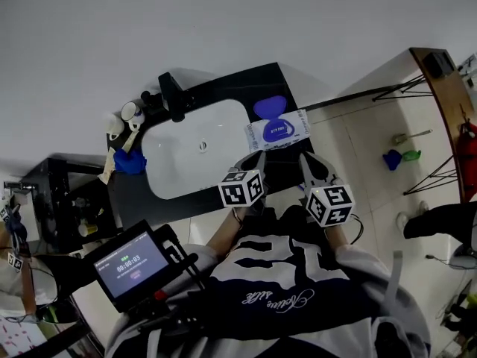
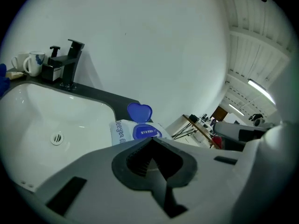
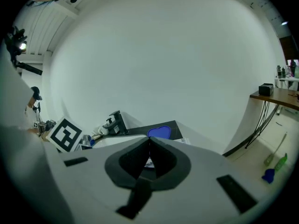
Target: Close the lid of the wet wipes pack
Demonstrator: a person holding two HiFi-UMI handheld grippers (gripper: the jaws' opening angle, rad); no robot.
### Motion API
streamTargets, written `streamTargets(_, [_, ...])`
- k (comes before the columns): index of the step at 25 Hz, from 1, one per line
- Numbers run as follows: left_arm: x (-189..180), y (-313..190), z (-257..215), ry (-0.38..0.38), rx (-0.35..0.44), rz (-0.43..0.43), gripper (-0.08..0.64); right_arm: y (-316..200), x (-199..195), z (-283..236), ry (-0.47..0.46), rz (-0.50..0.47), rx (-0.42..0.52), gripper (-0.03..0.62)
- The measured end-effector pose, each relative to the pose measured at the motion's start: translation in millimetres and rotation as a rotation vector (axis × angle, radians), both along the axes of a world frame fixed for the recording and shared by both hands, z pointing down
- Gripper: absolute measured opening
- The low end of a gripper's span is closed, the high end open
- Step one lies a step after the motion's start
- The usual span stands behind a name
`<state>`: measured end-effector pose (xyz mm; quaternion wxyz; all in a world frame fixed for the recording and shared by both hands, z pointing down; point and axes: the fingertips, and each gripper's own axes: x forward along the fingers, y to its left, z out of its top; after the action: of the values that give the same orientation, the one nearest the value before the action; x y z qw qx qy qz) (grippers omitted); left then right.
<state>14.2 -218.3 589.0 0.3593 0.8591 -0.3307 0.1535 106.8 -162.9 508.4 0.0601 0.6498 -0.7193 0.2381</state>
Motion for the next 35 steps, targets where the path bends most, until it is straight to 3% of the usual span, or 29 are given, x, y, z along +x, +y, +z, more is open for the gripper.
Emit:
streamTargets(5, [10,-23,46,-0.104,-0.060,-0.014,-0.002,-26,25,18,0.030,-0.039,-0.050,-0.002])
streamTargets(10, [11,-26,72,-0.224,-0.156,-0.020,-0.002,-66,45,42,0.070,-0.192,-0.119,-0.002])
streamTargets(15, [10,-21,73,-0.203,-0.246,-0.052,-0.002,-134,59,63,0.105,-0.360,-0.174,-0.002])
streamTargets(19, [12,-19,71,-0.197,-0.256,-0.078,-0.002,-177,72,82,0.109,-0.440,-0.201,-0.002])
streamTargets(22, [11,-22,74,-0.205,-0.245,-0.079,-0.002,-195,62,110,0.070,-0.555,-0.299,-0.002])
streamTargets(24, [9,-25,77,-0.218,-0.238,-0.082,-0.002,-199,46,123,0.046,-0.651,-0.344,-0.002])
streamTargets(28, [6,-27,82,-0.239,-0.223,-0.084,-0.002,-185,20,114,0.017,-0.816,-0.318,-0.002])
streamTargets(31, [4,-27,82,-0.245,-0.219,-0.085,-0.002,-152,6,111,0.110,-0.929,-0.328,-0.002])
streamTargets(35, [4,-25,81,-0.234,-0.232,-0.084,-0.002,-111,-10,121,0.287,-0.946,-0.325,-0.002])
